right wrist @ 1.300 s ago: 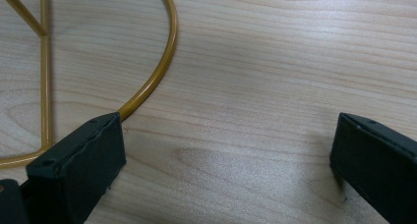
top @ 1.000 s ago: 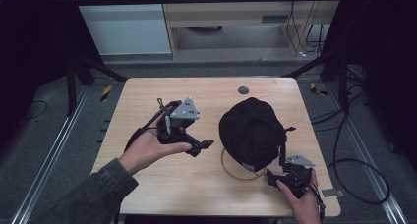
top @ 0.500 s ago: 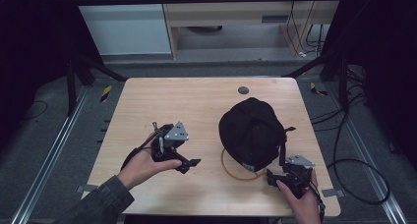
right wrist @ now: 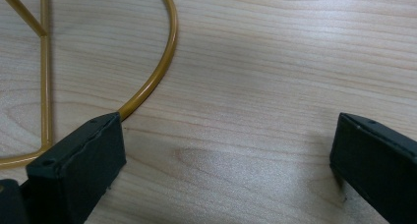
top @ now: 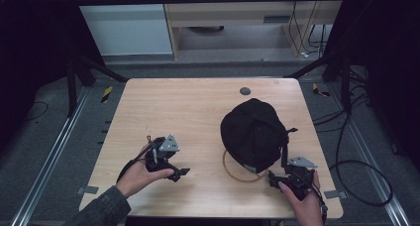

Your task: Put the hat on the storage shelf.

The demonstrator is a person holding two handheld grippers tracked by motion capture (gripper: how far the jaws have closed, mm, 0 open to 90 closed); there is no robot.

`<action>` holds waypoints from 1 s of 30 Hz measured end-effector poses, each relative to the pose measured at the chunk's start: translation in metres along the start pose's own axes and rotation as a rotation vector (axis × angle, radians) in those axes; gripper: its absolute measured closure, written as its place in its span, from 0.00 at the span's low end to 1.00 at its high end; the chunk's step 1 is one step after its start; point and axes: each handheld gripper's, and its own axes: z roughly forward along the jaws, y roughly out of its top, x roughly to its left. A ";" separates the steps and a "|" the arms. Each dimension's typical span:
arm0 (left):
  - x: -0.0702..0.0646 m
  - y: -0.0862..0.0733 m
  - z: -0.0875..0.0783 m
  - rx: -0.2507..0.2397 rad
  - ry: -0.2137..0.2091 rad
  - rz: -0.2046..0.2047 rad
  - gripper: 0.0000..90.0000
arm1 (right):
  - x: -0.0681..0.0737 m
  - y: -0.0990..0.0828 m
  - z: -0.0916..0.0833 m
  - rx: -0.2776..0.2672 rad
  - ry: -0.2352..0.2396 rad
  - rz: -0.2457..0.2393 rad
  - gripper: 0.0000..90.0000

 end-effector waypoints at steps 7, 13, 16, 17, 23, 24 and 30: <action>0.013 -0.025 0.004 0.022 0.028 -0.050 0.06 | 0.000 0.000 0.000 0.000 0.000 0.000 0.00; 0.023 -0.044 0.003 0.020 0.051 -0.094 0.06 | 0.000 0.000 0.000 0.001 0.001 0.003 0.00; 0.026 -0.050 0.002 0.018 0.054 -0.110 0.06 | 0.000 0.000 0.000 0.001 0.001 0.003 0.00; 0.026 -0.052 0.002 0.018 0.056 -0.112 0.06 | 0.000 0.000 0.000 0.001 0.000 0.003 0.00; 0.030 -0.060 0.000 0.012 0.064 -0.126 0.06 | 0.000 0.000 0.000 -0.002 0.000 0.000 0.00; 0.031 -0.061 0.000 0.014 0.067 -0.128 0.06 | 0.000 0.000 0.000 -0.002 0.000 0.000 0.00; 0.035 -0.073 -0.001 0.010 0.084 -0.147 0.05 | 0.000 0.000 0.000 -0.002 0.000 -0.001 0.00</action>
